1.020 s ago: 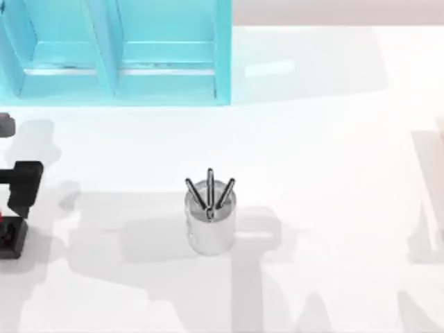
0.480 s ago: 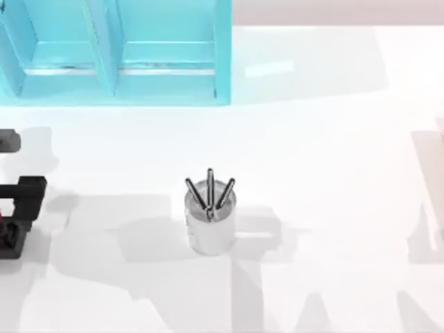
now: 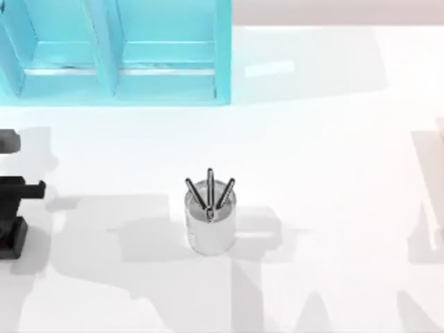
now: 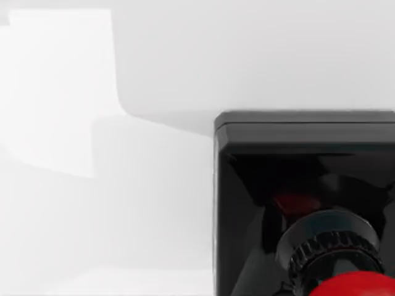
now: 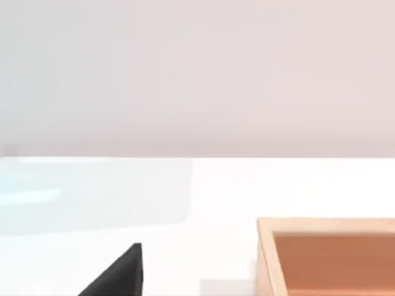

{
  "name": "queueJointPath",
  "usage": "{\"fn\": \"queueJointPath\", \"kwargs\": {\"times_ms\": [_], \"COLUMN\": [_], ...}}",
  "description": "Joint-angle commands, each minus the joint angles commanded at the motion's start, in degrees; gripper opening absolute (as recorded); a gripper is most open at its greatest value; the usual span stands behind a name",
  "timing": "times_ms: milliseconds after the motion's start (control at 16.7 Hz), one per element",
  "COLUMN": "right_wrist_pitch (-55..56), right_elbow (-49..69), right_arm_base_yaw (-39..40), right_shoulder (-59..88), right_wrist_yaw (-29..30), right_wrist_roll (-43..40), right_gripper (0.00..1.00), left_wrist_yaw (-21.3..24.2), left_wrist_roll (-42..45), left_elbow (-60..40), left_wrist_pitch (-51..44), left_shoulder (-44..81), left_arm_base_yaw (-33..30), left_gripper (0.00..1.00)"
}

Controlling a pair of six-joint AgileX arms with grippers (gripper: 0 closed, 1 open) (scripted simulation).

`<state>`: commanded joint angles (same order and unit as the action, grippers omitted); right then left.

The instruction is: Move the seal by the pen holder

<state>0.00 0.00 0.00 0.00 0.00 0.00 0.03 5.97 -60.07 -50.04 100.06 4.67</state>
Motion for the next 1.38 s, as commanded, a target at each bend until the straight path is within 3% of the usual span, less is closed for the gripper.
{"fn": "queueJointPath", "kwargs": {"times_ms": [180,240,840,1020,1380], "right_wrist_pitch": [0.0,0.0,0.0,0.0,0.0], "right_elbow": [0.0,0.0,0.0,0.0,0.0], "right_arm_base_yaw": [0.0,0.0,0.0,0.0,0.0], "right_shoulder": [0.0,0.0,0.0,0.0,0.0], "right_wrist_yaw": [0.0,0.0,0.0,0.0,0.0], "right_wrist_roll": [0.0,0.0,0.0,0.0,0.0], "right_gripper": [1.0,1.0,1.0,1.0,1.0], "left_wrist_yaw": [0.0,0.0,0.02,0.0,0.05], "left_wrist_roll": [0.0,0.0,-0.8,-5.76,-21.42], "left_elbow": [0.0,0.0,-0.92,-6.82,-25.63], "left_wrist_pitch": [0.0,0.0,-0.9,-6.79,-27.18], "left_shoulder": [0.0,0.0,0.01,0.31,-0.53], "left_arm_base_yaw": [0.0,0.0,-0.92,-6.03,-21.62], "left_gripper": [0.02,0.0,0.0,0.0,0.0]}}
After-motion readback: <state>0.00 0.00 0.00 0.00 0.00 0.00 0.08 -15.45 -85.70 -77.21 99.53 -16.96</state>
